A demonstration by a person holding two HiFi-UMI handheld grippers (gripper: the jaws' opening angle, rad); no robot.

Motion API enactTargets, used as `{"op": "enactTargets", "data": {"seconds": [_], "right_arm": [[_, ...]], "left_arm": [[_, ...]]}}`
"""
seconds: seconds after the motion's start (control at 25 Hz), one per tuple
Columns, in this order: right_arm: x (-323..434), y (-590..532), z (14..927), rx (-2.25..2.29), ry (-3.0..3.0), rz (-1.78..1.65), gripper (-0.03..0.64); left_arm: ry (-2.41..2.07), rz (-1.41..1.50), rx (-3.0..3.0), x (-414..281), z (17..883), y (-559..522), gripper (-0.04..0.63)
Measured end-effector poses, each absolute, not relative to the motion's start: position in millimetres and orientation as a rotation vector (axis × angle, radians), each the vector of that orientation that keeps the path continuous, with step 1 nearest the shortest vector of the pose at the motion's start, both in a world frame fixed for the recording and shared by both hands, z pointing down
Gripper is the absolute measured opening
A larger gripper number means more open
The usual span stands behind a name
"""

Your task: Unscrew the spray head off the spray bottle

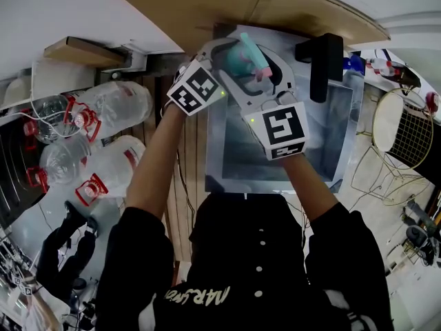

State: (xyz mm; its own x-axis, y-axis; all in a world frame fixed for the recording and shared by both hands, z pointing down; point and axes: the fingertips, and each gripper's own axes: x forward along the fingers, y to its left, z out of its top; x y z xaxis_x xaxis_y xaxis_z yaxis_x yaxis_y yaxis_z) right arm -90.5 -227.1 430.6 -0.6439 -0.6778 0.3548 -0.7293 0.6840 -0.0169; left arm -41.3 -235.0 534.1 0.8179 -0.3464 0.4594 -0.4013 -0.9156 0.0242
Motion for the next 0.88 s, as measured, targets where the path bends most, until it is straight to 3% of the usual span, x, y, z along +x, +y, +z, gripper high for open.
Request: {"op": "enactTargets", "data": {"seconds": [0.36,0.88], "right_arm": [[-85,-245,431,0.999,-2.649,0.120,0.170],[-92,-245,430,0.816,-2.684,0.052,0.164]], "left_arm": [[-0.604,0.682,2.880,-42,532,-237,0.393],[-0.615,0.676,2.869,-47,535,-240,0.393]]}}
